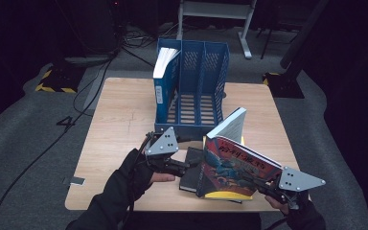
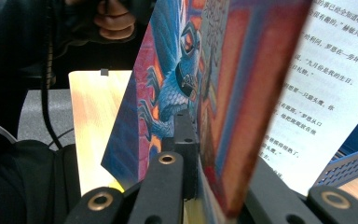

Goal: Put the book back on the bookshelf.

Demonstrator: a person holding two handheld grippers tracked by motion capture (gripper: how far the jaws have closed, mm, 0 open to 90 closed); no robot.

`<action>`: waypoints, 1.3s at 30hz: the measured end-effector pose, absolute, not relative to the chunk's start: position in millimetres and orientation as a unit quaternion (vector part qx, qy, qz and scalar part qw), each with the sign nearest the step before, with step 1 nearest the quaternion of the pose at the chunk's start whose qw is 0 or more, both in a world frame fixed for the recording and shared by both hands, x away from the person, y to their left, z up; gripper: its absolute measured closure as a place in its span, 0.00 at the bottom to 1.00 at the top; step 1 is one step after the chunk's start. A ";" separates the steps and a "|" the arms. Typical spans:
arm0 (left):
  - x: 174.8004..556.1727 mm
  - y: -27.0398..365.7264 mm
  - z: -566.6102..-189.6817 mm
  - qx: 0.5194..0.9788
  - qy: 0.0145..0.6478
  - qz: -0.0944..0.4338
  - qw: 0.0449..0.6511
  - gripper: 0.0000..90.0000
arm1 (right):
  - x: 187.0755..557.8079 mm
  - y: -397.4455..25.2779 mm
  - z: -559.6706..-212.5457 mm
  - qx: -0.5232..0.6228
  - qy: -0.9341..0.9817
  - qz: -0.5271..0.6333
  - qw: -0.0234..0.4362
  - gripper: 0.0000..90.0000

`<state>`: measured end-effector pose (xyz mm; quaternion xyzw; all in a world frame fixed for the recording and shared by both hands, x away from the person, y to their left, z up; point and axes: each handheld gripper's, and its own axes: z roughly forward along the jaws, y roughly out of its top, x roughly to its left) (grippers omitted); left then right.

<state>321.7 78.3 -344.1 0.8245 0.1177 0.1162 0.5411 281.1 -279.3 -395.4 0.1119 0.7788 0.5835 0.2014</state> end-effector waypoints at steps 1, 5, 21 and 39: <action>321.7 78.3 -344.1 0.825 0.118 0.116 0.541 0.30 | 281.2 -279.2 -395.4 0.112 0.779 0.584 0.201 0.96; 315.0 60.2 -355.3 0.835 0.103 0.096 0.531 0.29 | 281.3 -279.2 -395.6 0.112 0.779 0.584 0.202 0.96; 334.5 24.1 -373.9 0.828 0.125 0.057 0.544 0.31 | 280.6 -278.9 -396.0 0.109 0.778 0.585 0.201 0.96; 349.7 6.0 -337.0 0.826 0.105 0.068 0.549 0.56 | 284.3 -280.6 -397.7 0.122 0.774 0.585 0.207 0.93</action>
